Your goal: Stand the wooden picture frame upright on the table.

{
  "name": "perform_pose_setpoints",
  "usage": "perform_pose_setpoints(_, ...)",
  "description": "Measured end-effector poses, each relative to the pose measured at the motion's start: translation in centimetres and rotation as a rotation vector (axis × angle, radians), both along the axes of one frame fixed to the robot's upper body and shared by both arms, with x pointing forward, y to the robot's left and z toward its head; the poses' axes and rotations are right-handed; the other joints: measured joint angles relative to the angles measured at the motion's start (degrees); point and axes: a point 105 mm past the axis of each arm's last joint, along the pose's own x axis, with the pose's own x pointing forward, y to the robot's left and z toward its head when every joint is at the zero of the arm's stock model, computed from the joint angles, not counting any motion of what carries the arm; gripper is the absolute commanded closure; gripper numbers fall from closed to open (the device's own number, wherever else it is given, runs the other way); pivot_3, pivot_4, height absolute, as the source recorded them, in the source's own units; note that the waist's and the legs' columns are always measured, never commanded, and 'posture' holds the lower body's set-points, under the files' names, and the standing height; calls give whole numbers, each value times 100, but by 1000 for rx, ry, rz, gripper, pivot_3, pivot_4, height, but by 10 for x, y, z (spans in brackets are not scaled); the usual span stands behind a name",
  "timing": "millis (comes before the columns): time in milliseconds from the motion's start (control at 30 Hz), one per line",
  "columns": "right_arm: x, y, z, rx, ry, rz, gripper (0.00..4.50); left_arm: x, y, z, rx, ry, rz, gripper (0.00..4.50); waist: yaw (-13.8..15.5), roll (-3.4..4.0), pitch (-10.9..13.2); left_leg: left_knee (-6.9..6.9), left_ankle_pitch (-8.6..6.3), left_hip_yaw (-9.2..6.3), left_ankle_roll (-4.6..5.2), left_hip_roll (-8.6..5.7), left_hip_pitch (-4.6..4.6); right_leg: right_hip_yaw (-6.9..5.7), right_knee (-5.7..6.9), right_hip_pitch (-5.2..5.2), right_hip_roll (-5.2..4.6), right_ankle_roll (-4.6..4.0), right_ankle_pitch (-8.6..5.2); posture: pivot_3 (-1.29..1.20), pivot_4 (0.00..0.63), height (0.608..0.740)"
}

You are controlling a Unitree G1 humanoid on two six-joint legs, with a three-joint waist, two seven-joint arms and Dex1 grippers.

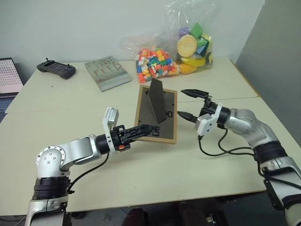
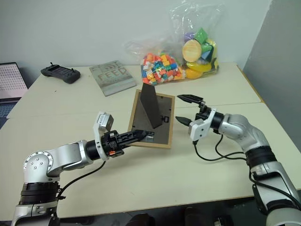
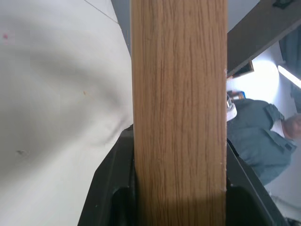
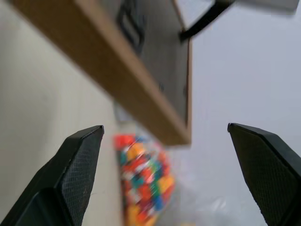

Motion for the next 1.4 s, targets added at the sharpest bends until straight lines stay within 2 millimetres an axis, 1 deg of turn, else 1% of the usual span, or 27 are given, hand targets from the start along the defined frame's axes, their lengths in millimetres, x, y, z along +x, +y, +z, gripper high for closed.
perform_pose_setpoints(67, 0, 6, 1, 9, -34, 27, 17, -1, -1, 2, -10, -5, -7, 3204, 10, -1, 0, 1, 0, 0, 0, -1, -1, 1, -2, 2, -1, 0, 0, 0, 150, 740)
perform_pose_setpoints(167, -2, 18, -3, -1, -63, 77, 495, -4, -4, -1, -2, -2, -18, 3204, 25, -4, 2, 1, 0, -1, 0, -3, -2, 1, -2, 3, -2, -1, 0, 0, 150, 740)
perform_pose_setpoints(200, -2, 20, -5, -12, -65, 90, 781, -5, -4, -1, 1, -2, -20, 3204, 32, -5, 2, 1, 0, -1, 0, -3, -2, 0, -3, 6, -2, 0, 0, 0, 150, 740)
perform_pose_setpoints(233, -1, 20, -6, -13, -65, 91, 967, -6, -4, -1, 1, -4, -21, 3204, 33, -6, 3, 2, 0, -2, 0, -3, -2, 0, -3, 6, -2, -1, 0, 0, 150, 740)
perform_pose_setpoints(267, -1, 20, -6, -13, -72, 95, 1288, -7, -5, -1, -1, -6, -23, 3204, 33, -6, 3, 2, 0, -1, 0, -4, -2, 1, -3, 7, -3, -1, 0, 0, 150, 740)
perform_pose_setpoints(367, 0, 20, -5, -11, -85, 100, 1833, -8, -5, 1, -17, -13, -32, 3204, 25, -6, 3, 1, 0, -1, 0, -3, 0, 0, -1, 7, -2, -1, 0, 0, 150, 740)
perform_pose_setpoints(400, 1, 19, -5, -13, -86, 102, 2163, -8, -6, 1, -21, -15, -35, 3204, 21, -6, 3, 1, 0, 0, 0, -3, 0, 1, -1, 7, -2, -1, 0, 0, 150, 740)
perform_pose_setpoints(500, 0, 18, -5, -1, -87, 107, 2787, -10, -6, 2, -44, -11, -46, 3204, 15, -6, 3, 1, 0, 1, 0, -3, 0, 3, -1, 7, -2, -1, 0, 0, 150, 740)
perform_pose_setpoints(567, 0, 18, -2, -21, -100, 118, 2822, -11, -6, 3, -57, -9, -51, 2508, 12, -7, 3, 1, 0, 0, 0, -2, 0, 0, 0, 7, -2, -1, 0, 0, 150, 740)
perform_pose_setpoints(600, 0, 17, -2, -26, -100, 118, 2859, -11, -6, 4, -55, -15, -47, 2386, 12, -8, 3, 1, 0, -1, 1, -2, 1, -1, -1, 10, -2, -1, 0, 0, 150, 740)
perform_pose_setpoints(667, 0, 14, -7, -48, -82, 119, 3163, -10, -4, 6, -38, -29, -37, 1859, 14, -9, 3, 1, 0, 1, 1, -2, 1, 0, -2, 11, -2, -1, 0, 0, 150, 740)
perform_pose_setpoints(767, -1, 11, -6, -45, -68, 120, 3169, -7, -2, 6, -33, -31, -11, 1342, 14, -9, 3, 1, 0, 0, 1, -2, 2, -1, -1, 11, -2, -1, 0, 0, 150, 740)
perform_pose_setpoints(833, 0, 8, -6, -33, -25, 112, 3169, -2, 4, 10, -26, -37, 30, 925, 8, -12, 5, 1, 0, 0, 2, 0, 3, -2, -2, 14, -2, -1, 0, 0, 150, 740)
perform_pose_setpoints(867, 2, 8, -6, -16, 25, 103, 3170, 4, 16, 14, -5, -49, 84, 775, 6, -15, 7, 1, 0, 1, 2, 0, 3, -2, 0, 13, -2, -1, 1, 0, 150, 740)
perform_pose_setpoints(900, 3, 10, -6, -9, 60, 102, 3170, 6, 24, 17, 21, -58, 112, 681, -7, -33, 17, 0, 0, 0, 3, 7, 7, -5, 0, 15, 0, -3, 0, 0, 150, 740)
perform_pose_setpoints(933, 5, 10, -9, 26, 140, 83, 3171, 13, 41, 28, 64, -93, 185, 383, -26, -43, 23, 0, 0, -4, 3, 15, 6, -8, -1, 16, 6, -5, 1, 0, 150, 740)
perform_pose_setpoints(1000, 13, 12, -13, 126, 344, 37, 3178, 15, 66, 38, 145, -136, 291, 59, -78, -43, 27, 2, -1, -5, 4, 18, 11, -6, -6, 23, 4, -8, -1, 0, 150, 740)
perform_pose_setpoints(1033, 22, 14, -21, 167, 570, -2, 3181, 12, 76, 36, 226, -169, 352, 0, -91, -38, 29, -1, -3, -6, 7, 14, 9, -5, -16, 23, -2, -8, -1, 0, 150, 740)
perform_pose_setpoints(1067, 25, 16, -24, 197, 699, -5, 3181, 7, 78, 34, 297, -197, 371, 0, -122, -40, 30, 0, -5, -9, 11, 17, 7, -4, -21, 23, -3, -8, -1, 0, 150, 740)
perform_pose_setpoints(1100, 29, 17, -30, 248, 940, 4, 3182, -2, 76, 17, 433, -217, 381, 0, -102, -29, 36, -3, -13, -10, 24, 10, 1, -6, -27, 20, -11, -7, -1, 0, 150, 740)
perform_pose_setpoints(1133, 30, 18, -31, 276, 1028, 16, 3182, -6, 74, 9, 493, -227, 383, 0, -96, -29, 37, -4, -14, -10, 26, 10, -4, -6, -30, 15, -11, -7, 0, 0, 150, 740)
perform_pose_setpoints(1167, 30, 20, -32, 315, 1162, 38, 3182, -12, 69, -2, 573, -243, 371, 0, -57, -30, 39, -5, -16, -12, 27, 9, -13, -11, -27, 8, -12, -7, 0, 0, 150, 740)
perform_pose_setpoints(1200, 29, 23, -32, 344, 1258, 61, 3182, -15, 65, -7, 625, -273, 368, 0, -16, -31, 40, -6, -17, -13, 27, 8, -15, -12, -18, -1, -12, -8, 0, 0, 150, 740)
perform_pose_setpoints(1233, 30, 29, -33, 382, 1391, 98, 3182, -16, 59, -6, 693, -364, 398, 0, 20, -29, 41, -8, -21, -13, 33, 6, -11, -13, -13, -1, -12, -9, 0, 0, 150, 740)
perform_pose_setpoints(1267, 30, 32, -33, 394, 1442, 108, 3182, -16, 55, -3, 710, -413, 413, 0, 28, -28, 42, -8, -23, -13, 37, 5, -9, -14, -9, -1, -11, -11, 2, 0, 150, 740)
perform_pose_setpoints(1333, 33, 48, -36, 417, 1558, 142, 3182, -16, 43, 7, 745, -560, 452, 0, 52, -26, 42, -10, -25, -17, 40, 5, 3, -18, -1, 6, -7, -17, 5, 0, 150, 740)
perform_pose_setpoints(1400, 38, 61, -42, 455, 1633, 151, 3182, -13, 38, 8, 770, -647, 515, 0, 69, -24, 42, -10, -24, -18, 40, 4, 5, -20, 0, 8, -6, -18, 6, 0, 150, 740)
